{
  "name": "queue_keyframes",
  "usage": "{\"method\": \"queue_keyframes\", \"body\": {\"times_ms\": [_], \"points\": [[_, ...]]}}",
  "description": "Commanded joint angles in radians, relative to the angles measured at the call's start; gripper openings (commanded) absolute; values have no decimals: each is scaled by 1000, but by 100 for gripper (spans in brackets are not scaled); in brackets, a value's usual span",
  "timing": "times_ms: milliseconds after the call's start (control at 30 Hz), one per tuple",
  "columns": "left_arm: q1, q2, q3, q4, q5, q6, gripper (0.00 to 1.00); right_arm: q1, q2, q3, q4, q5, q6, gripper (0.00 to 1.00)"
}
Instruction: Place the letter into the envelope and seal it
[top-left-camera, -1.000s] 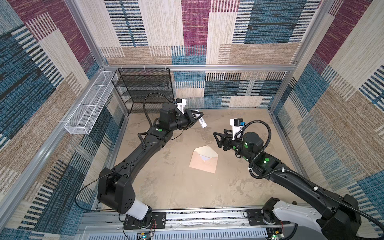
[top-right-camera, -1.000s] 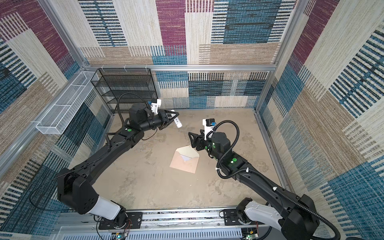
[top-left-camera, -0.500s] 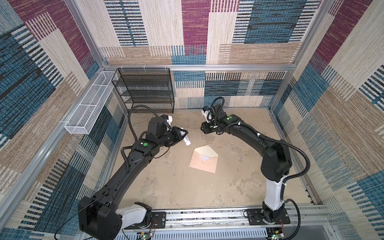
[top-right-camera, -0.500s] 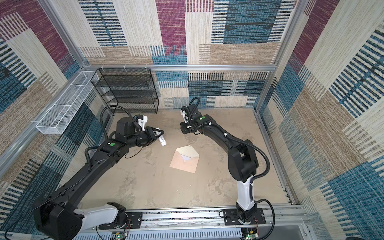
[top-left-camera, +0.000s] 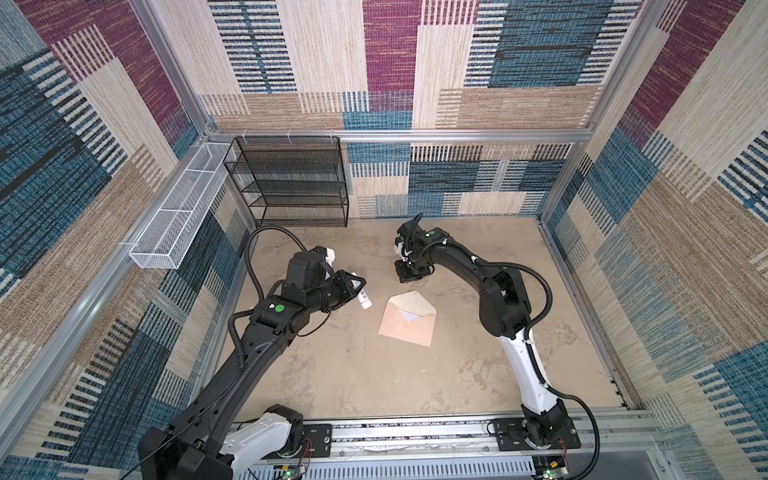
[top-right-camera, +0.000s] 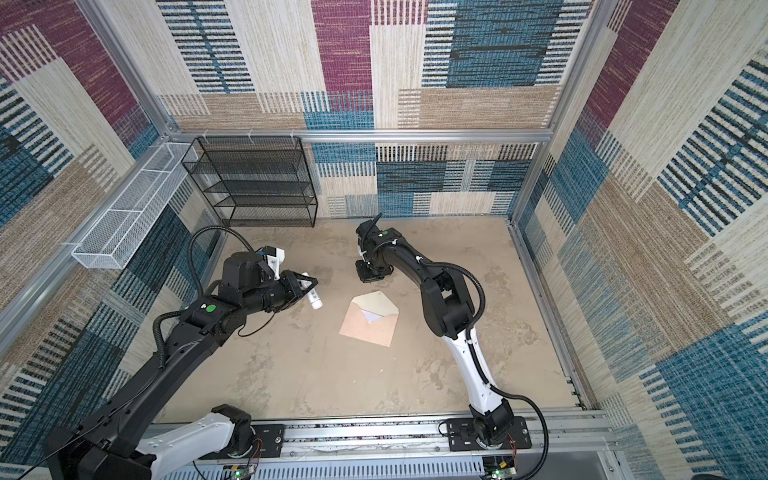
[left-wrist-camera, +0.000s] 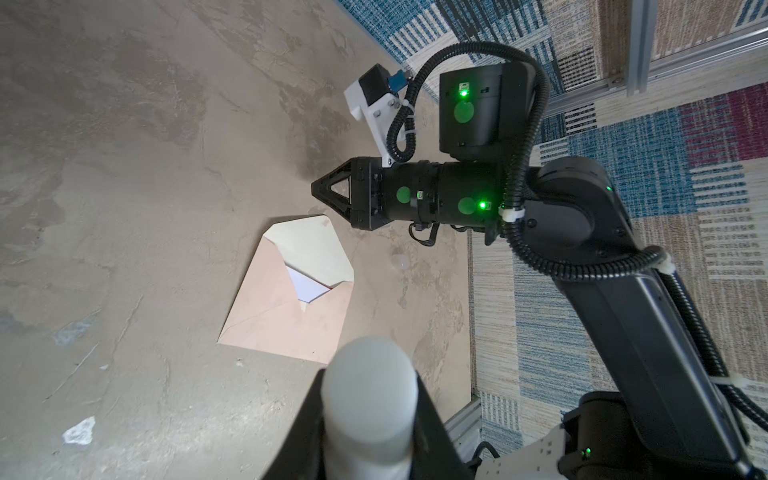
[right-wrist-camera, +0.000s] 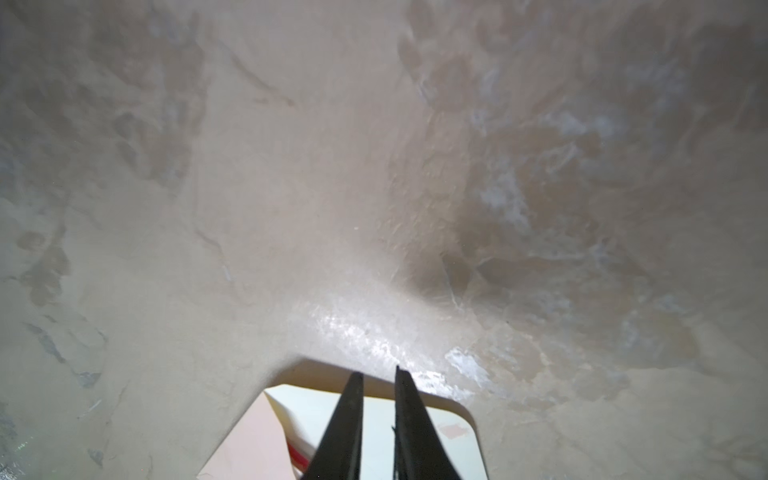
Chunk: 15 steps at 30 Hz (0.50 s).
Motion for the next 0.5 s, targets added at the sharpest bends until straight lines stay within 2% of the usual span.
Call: {"method": "queue_keyframes", "body": {"times_ms": [0,167,467], "points": [[2,-2,-2,-5,-11,28,0,0,13,-5,-48,23,22,19],[1,16,10,-4,-3,38,0,0,-4,-84,-50,57,22,18],[3,59,43,-5,16,60,0,0,-124,-359,21,119,65,18]]}}
